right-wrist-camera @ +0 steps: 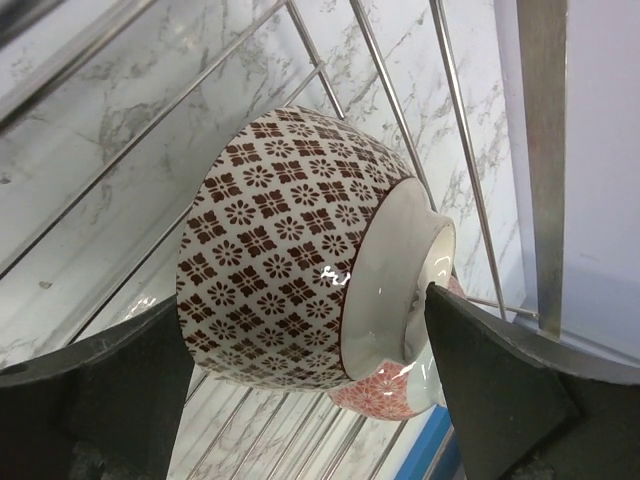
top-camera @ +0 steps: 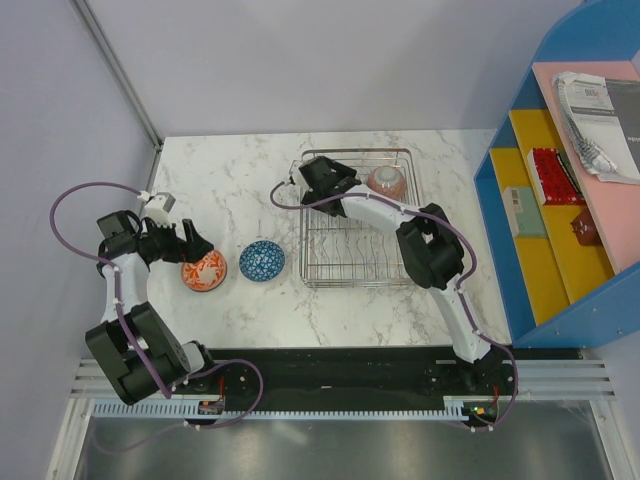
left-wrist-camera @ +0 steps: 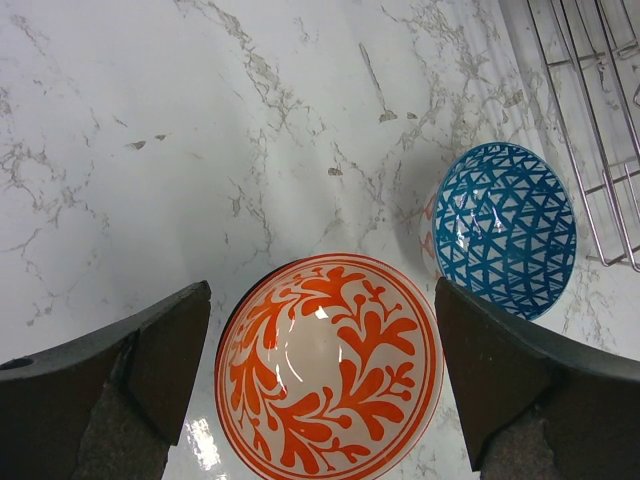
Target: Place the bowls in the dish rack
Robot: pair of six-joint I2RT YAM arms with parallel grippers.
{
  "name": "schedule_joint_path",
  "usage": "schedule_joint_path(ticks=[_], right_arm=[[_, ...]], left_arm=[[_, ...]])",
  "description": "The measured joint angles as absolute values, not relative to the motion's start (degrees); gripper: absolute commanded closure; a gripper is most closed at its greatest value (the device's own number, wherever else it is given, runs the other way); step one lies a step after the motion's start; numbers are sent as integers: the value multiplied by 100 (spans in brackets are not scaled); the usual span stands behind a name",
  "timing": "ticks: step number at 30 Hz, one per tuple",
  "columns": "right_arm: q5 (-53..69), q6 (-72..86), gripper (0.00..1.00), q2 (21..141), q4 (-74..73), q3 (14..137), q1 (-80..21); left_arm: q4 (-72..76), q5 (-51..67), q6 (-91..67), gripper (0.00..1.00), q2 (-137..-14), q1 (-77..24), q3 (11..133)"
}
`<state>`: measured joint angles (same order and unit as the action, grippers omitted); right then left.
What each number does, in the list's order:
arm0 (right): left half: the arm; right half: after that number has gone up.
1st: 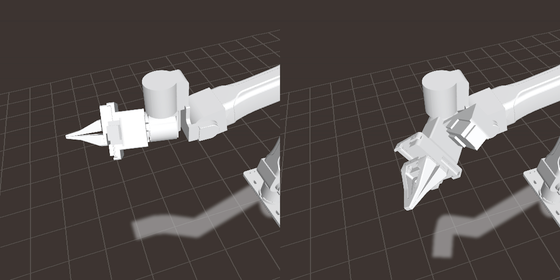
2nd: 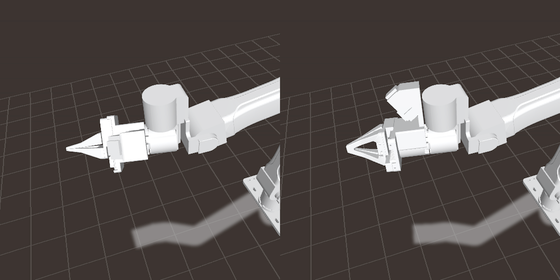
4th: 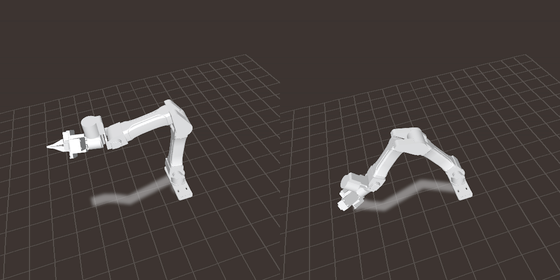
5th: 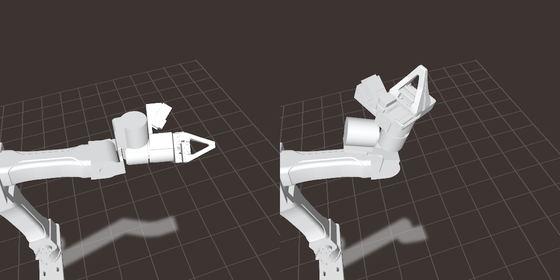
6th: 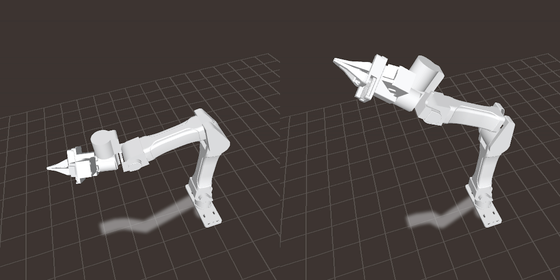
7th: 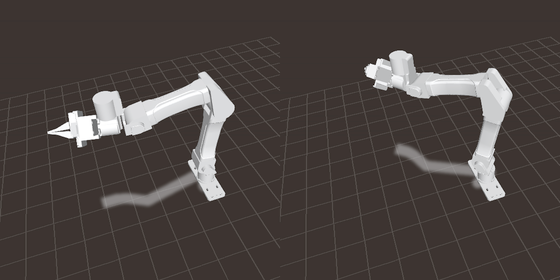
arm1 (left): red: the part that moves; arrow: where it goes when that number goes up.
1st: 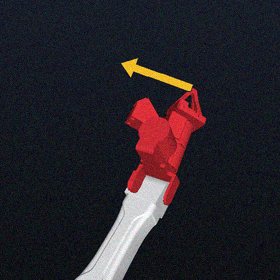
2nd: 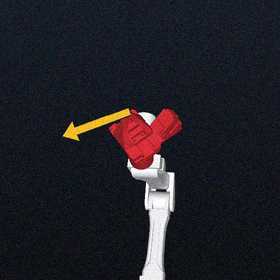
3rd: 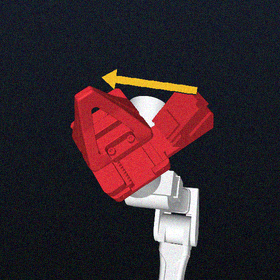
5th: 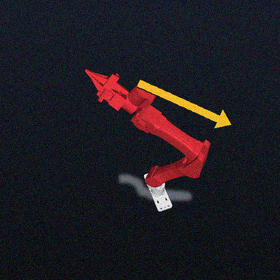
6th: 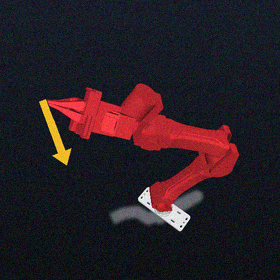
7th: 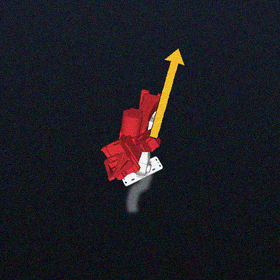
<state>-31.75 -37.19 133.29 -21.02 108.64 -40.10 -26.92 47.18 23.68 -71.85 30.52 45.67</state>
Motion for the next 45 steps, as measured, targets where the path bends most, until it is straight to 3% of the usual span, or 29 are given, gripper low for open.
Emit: schedule_joint_path(ticks=[21,34,45], right_arm=[[-1625,-2720,2,12691,-2989,10864,-3708],[-1549,-2051,2,11666,-3050,10785,-3367],[-1507,-1962,2,11321,-3048,10025,-3345]], left_arm=[[-2698,4720,2370,0,-7098,3068,4567],[-2875,3900,2891,2,-7253,3079,4919],[-2956,3656,3267,3,-7647,3009,5109]])
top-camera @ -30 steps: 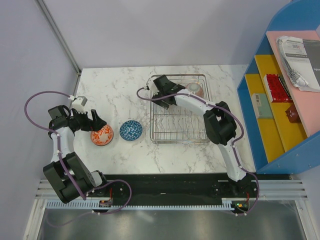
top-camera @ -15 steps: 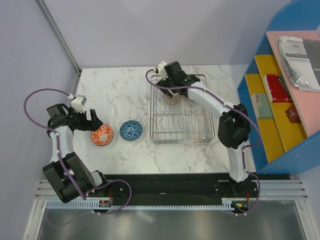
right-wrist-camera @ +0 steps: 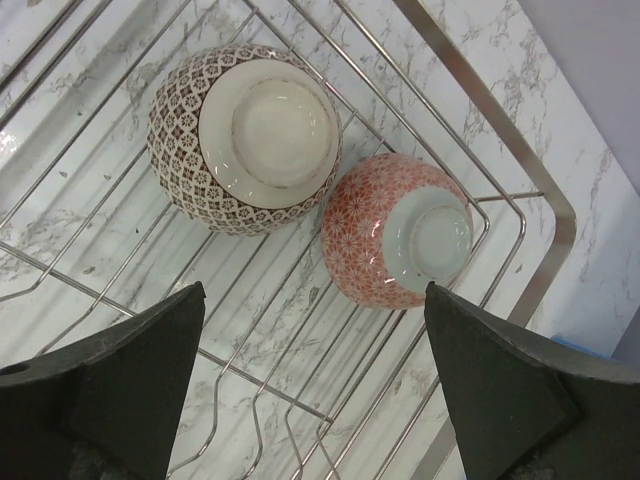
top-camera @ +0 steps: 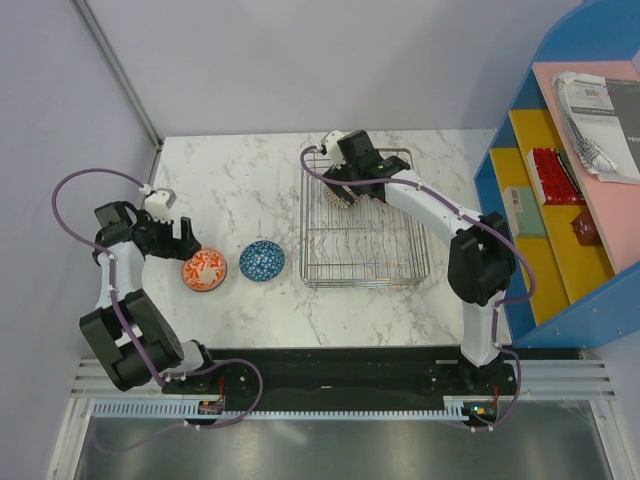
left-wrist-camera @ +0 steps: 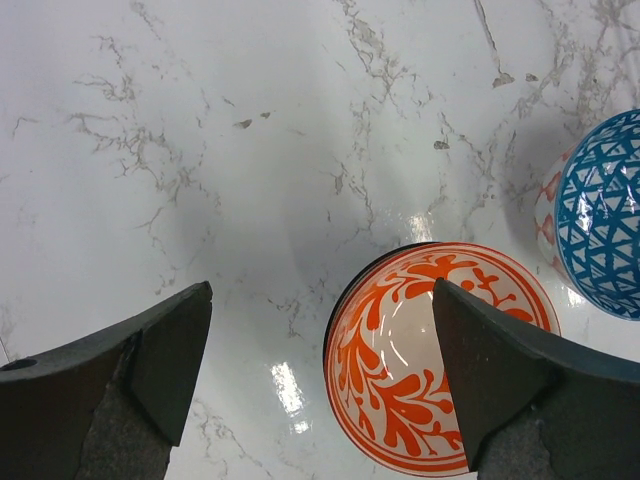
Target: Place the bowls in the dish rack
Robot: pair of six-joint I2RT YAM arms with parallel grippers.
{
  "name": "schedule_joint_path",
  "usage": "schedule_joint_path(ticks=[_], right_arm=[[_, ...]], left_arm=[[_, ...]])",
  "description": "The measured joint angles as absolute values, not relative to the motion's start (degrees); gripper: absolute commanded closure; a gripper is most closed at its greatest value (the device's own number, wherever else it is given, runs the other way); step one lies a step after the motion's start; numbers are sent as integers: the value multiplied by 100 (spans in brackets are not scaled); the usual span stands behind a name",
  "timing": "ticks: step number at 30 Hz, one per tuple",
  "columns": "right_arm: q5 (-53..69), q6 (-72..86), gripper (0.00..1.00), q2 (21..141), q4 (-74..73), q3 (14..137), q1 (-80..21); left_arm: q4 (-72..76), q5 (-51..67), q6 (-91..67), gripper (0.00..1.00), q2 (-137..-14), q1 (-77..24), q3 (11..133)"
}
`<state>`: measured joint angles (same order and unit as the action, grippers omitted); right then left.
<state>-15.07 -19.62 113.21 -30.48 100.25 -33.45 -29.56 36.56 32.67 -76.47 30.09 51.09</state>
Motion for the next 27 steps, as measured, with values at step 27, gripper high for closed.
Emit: schedule_joint_path(ticks=[27], right_arm=[[-1391,-1900,2,10965,-2995,9601,-3249]], left_arm=[[-2497,3203,3374,1,-7210,1750,4460]])
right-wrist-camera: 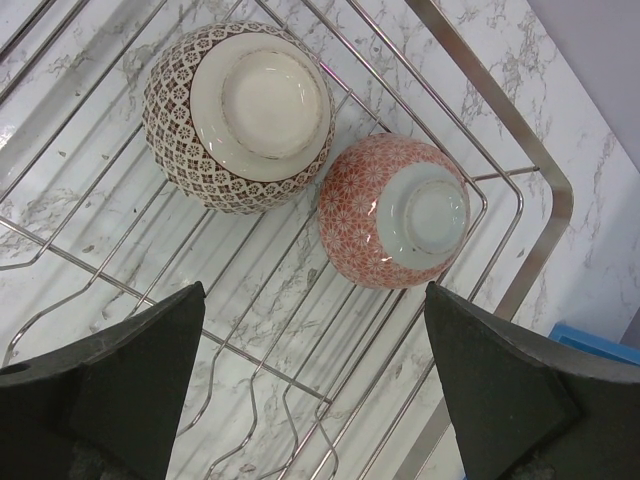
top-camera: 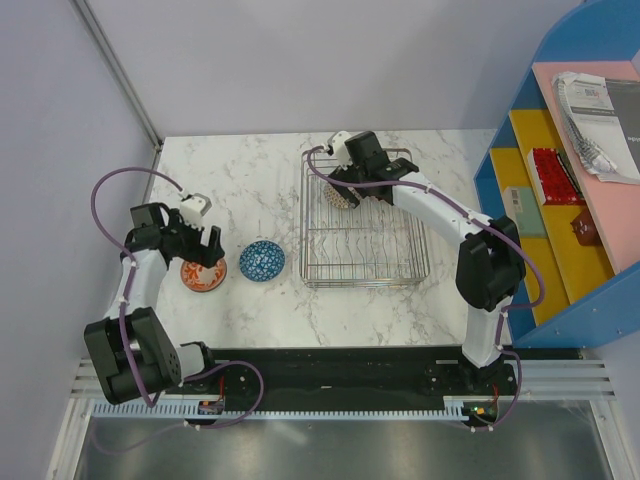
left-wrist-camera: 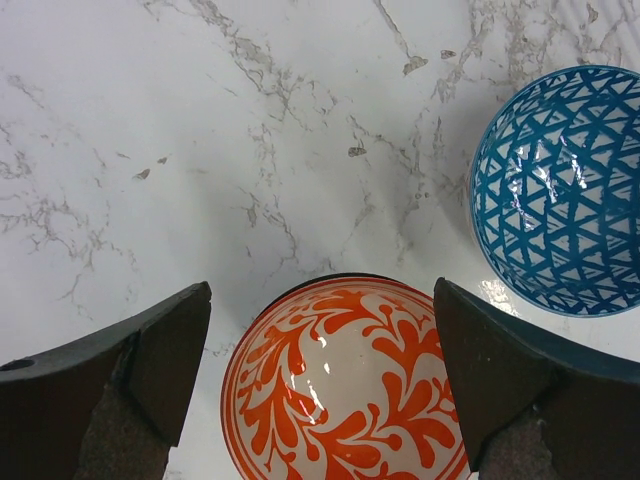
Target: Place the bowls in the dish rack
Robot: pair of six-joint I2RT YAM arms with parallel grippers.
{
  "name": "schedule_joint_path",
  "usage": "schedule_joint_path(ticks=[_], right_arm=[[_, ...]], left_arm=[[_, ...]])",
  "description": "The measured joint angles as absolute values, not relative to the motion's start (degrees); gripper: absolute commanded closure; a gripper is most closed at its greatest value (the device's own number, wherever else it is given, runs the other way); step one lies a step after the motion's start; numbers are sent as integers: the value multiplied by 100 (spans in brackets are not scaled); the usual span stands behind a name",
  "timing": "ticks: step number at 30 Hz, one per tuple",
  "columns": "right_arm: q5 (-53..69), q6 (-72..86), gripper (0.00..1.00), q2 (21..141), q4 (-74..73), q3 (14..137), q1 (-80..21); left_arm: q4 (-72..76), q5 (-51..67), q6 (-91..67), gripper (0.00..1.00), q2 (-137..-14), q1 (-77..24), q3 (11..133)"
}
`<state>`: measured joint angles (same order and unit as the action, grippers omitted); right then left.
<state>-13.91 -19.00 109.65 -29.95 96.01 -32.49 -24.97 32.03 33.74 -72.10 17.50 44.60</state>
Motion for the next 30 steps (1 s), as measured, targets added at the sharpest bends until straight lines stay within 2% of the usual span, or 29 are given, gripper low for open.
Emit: schedule_joint_path(ticks=[6,19,30], right_arm=[[-1376,-1879,2,10958,-2961,9524,-3240],[-1354,-1876,2,10908,-2950,9417,-3236],[-1352,-1865,2,10879,-2947,9417,-3236]], left_arm=[[-2379,3159,3376,1,-6919,1750,4309],[-1909,2978,3420,1,-7091,1763,3835],[-1964,2947,3369,0,-6960,1754,4069]])
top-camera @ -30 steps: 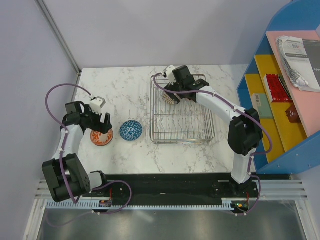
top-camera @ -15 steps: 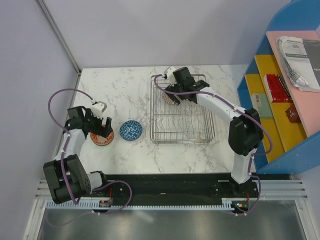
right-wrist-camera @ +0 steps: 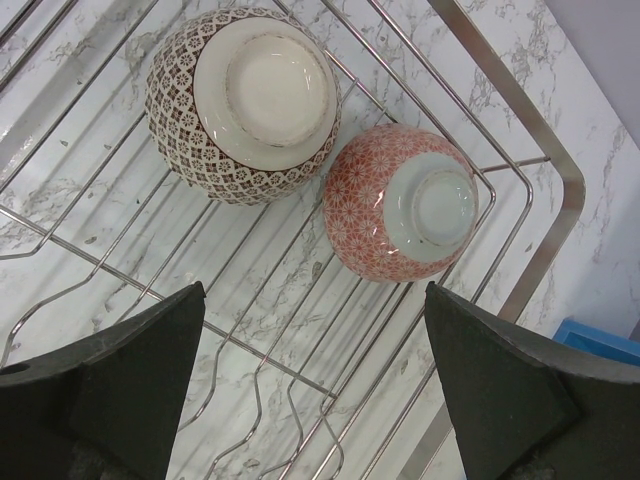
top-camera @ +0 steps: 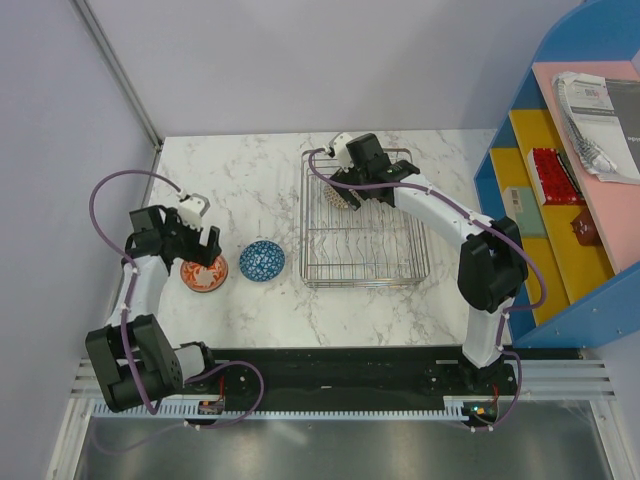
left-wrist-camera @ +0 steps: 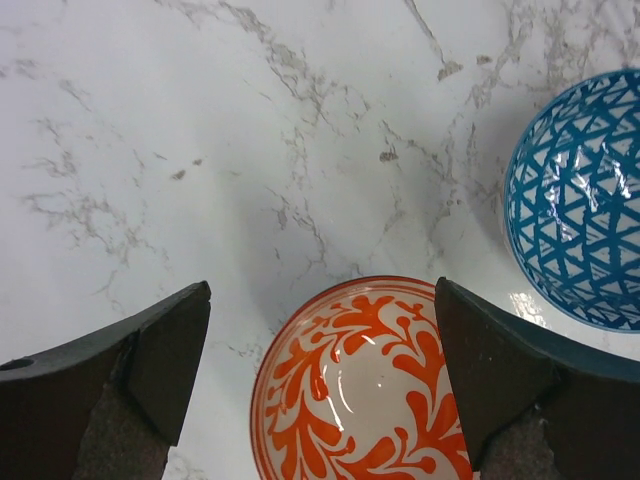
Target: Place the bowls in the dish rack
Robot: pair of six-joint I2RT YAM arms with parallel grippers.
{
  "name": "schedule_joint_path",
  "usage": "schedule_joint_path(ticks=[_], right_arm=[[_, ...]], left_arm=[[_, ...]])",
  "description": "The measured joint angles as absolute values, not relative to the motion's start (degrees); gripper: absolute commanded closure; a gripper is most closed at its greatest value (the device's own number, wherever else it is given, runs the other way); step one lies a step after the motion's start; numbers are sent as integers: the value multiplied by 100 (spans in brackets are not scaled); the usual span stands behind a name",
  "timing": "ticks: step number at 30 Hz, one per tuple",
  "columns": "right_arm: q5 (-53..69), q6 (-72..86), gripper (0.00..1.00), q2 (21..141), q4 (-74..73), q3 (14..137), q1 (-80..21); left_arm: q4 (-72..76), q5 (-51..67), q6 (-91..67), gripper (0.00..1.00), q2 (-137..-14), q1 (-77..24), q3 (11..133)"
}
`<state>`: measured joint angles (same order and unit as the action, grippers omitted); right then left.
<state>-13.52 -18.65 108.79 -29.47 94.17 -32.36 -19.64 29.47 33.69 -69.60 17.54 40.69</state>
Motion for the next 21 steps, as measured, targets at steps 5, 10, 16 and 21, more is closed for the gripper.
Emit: schedule_joint_path(ticks=[5,10,16,21], right_arm=[[-1332,-1863,2,10879,-2945,9417,-3236],[-1288,-1868,2,10879,-2945,9417,-3234],[-1175,-1883,2,10877,-2945,9417,-3236],[-1081,-1909,2,10827,-2947,9417,-3236]], left_arm=[[-2088,2829,3284,0,-6842,1754,4491],[-2528,2217,3236,0,-6517,1754,4558],[-3253,1404,3223,10,-6160,1754,4558],[-3767,1015,3218,23,-5948,1754,4558]])
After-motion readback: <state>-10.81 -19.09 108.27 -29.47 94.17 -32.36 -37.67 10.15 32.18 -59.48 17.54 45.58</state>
